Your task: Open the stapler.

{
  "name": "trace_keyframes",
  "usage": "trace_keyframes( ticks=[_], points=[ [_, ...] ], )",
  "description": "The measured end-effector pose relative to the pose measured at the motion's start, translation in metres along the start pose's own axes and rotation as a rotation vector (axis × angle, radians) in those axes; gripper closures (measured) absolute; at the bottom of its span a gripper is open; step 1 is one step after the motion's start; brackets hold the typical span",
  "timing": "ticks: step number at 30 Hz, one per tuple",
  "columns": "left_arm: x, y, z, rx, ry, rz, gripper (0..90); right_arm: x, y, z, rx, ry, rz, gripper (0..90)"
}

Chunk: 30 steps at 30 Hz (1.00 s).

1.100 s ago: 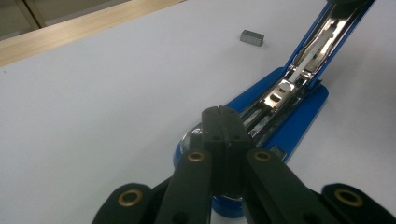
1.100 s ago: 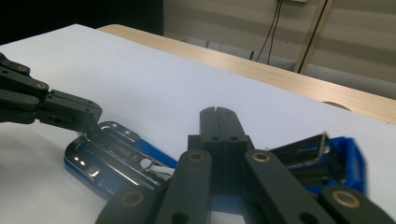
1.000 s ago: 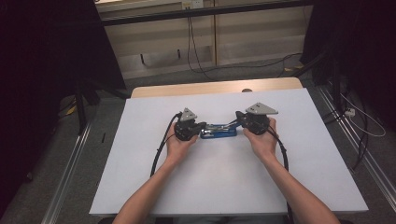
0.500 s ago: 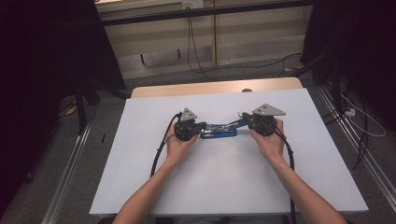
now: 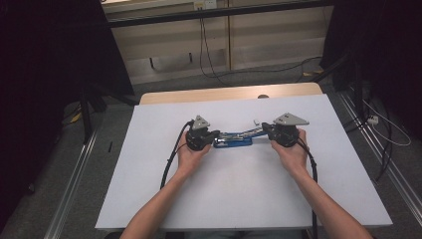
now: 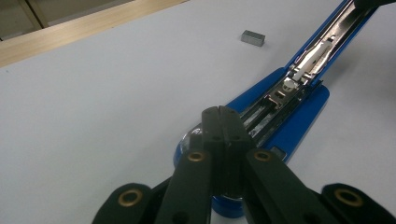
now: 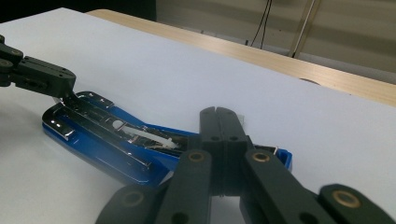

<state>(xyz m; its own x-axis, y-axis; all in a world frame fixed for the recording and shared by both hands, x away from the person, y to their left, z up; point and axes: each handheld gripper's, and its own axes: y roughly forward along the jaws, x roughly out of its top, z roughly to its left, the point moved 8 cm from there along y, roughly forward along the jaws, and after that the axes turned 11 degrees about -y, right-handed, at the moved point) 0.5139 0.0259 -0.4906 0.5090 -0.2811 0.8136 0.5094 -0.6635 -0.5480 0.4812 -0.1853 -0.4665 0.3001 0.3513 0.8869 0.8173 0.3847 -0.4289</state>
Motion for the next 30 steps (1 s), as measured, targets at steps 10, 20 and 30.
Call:
trace_keyframes(
  ticks=[10, 20, 30],
  points=[
    [0.000, 0.000, -0.001, 0.004, -0.005, -0.004, 90.0, -0.012, 0.002, -0.004, -0.002, 0.009, 0.032, 90.0],
    [-0.001, 0.000, 0.001, -0.009, -0.007, -0.005, 90.0, -0.018, 0.004, -0.005, 0.008, 0.014, 0.048, 90.0],
    [0.000, 0.000, 0.000, -0.017, -0.025, -0.005, 90.0, -0.018, 0.005, -0.007, 0.010, 0.035, 0.026, 90.0]
  ],
)
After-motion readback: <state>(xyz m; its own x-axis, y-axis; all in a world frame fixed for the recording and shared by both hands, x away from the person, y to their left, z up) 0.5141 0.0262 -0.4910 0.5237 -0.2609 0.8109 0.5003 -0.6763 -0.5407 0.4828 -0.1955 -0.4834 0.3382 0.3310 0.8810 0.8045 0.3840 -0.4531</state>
